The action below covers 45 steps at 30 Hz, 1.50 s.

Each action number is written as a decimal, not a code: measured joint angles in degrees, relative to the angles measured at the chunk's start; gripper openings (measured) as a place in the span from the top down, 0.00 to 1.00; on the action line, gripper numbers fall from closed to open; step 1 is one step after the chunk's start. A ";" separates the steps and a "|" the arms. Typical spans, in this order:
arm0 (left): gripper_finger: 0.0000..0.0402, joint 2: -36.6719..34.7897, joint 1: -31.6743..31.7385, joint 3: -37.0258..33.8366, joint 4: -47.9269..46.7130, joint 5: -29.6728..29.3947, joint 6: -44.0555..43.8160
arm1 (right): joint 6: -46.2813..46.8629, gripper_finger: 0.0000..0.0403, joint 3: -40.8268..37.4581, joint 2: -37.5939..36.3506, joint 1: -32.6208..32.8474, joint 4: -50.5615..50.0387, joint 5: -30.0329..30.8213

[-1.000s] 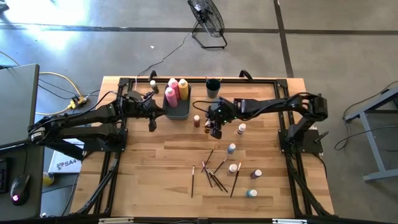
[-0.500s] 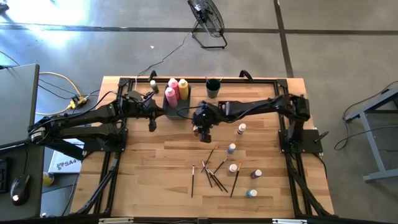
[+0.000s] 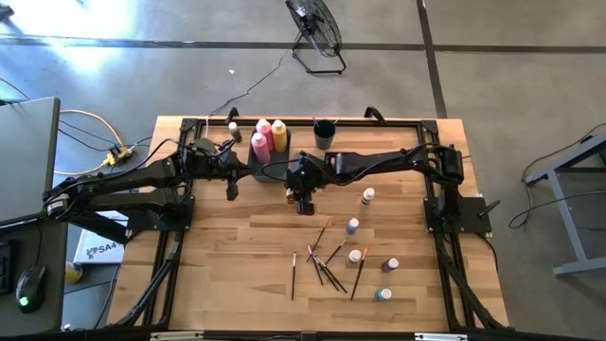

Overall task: Pick & Place Paint Supplies
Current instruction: Move the small yellow paint bottle from right to the middle of the table

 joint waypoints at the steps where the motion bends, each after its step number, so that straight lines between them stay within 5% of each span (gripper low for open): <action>1: 1.00 0.00 0.01 0.00 0.03 0.00 0.00 | -0.11 0.71 0.00 0.42 0.00 0.06 0.03; 27: 1.00 -0.02 -0.01 0.00 -0.39 0.01 -0.04 | 0.21 0.71 -0.02 2.86 -0.61 -1.44 0.38; 45: 1.00 -0.02 0.01 0.00 -0.44 0.00 -0.04 | -2.12 0.60 -0.02 2.99 -0.44 -1.35 0.34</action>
